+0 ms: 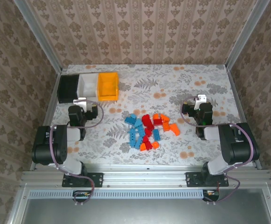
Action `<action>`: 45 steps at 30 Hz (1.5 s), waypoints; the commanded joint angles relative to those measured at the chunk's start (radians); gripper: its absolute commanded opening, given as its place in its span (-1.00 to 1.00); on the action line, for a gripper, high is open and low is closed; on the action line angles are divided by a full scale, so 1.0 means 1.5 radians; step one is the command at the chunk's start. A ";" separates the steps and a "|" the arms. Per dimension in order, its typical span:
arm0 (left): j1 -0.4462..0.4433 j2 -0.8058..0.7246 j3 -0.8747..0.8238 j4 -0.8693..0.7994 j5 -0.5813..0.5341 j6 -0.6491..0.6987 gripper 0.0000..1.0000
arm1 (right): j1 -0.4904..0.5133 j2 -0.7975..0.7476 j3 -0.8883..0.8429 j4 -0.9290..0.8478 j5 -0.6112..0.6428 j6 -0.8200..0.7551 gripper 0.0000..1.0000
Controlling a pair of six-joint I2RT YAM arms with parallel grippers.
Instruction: Sort the legos into containers by color
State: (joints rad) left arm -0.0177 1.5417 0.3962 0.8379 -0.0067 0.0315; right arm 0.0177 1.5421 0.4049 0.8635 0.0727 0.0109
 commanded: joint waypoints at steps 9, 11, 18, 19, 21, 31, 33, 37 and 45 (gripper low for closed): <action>0.005 -0.005 0.009 -0.001 0.012 0.014 1.00 | 0.003 -0.007 0.001 -0.003 -0.017 0.006 1.00; 0.005 -0.006 0.009 -0.001 0.012 0.013 0.99 | 0.003 -0.007 0.001 -0.003 -0.018 0.006 1.00; 0.005 -0.005 0.009 -0.001 0.012 0.014 0.99 | 0.003 -0.007 0.002 -0.003 -0.018 0.006 1.00; 0.004 -0.006 0.009 0.000 0.012 0.014 1.00 | 0.003 -0.007 0.002 -0.003 -0.018 0.006 1.00; 0.004 -0.005 0.009 0.000 0.011 0.014 1.00 | 0.002 -0.007 0.002 -0.004 -0.020 0.007 1.00; 0.005 -0.005 0.009 -0.001 0.011 0.013 1.00 | -0.001 -0.007 0.002 -0.004 -0.021 0.010 1.00; 0.005 -0.006 0.010 -0.002 0.012 0.013 1.00 | -0.002 -0.007 0.003 -0.006 -0.022 0.011 1.00; 0.003 -0.042 0.033 -0.073 0.014 0.017 1.00 | -0.001 -0.015 0.008 -0.020 0.003 0.016 1.00; -0.060 -0.291 0.251 -0.487 -0.002 -0.029 1.00 | 0.079 -0.283 0.229 -0.522 0.166 0.090 1.00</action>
State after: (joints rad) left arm -0.0742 1.1976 0.6682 0.3382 -0.0067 0.0330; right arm 0.1139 1.2358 0.6212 0.3599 0.2104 0.0544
